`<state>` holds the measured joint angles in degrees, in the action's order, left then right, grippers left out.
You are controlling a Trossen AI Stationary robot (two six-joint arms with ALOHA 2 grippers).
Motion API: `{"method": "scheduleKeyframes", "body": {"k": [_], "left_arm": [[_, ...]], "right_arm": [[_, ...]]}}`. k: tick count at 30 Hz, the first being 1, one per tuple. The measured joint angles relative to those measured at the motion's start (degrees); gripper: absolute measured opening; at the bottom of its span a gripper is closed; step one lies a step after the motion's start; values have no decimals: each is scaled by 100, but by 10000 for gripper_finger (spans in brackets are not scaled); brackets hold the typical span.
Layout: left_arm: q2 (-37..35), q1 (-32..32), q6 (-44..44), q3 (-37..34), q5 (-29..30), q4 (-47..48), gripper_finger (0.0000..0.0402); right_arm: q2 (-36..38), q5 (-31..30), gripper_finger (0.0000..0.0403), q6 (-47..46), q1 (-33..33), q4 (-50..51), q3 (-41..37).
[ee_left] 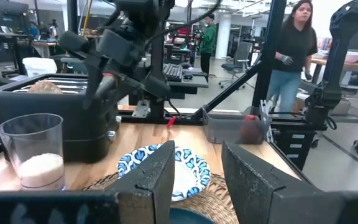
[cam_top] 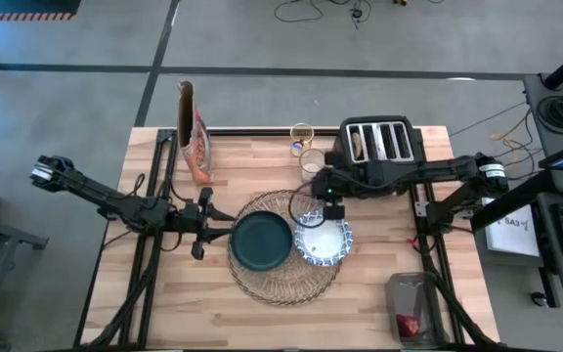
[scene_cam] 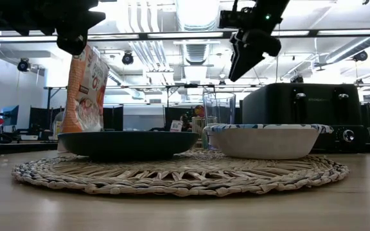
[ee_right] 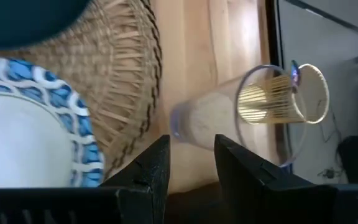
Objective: Arrange a breakfast setting
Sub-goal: Put the cup of milk on the brown table placemat
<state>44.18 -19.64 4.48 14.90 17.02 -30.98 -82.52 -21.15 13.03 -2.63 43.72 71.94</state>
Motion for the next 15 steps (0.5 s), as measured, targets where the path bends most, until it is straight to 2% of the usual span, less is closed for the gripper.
{"method": "scheduleKeyframes", "body": {"k": [12,15], "left_arm": [[0,0,-102,0,0,0,116],[0,-1,-102,0,-1,2,116]], "right_arm": [[-4,66,98,202,-582,-384,0],[-4,434,95,128,-657,-385,-2]]}}
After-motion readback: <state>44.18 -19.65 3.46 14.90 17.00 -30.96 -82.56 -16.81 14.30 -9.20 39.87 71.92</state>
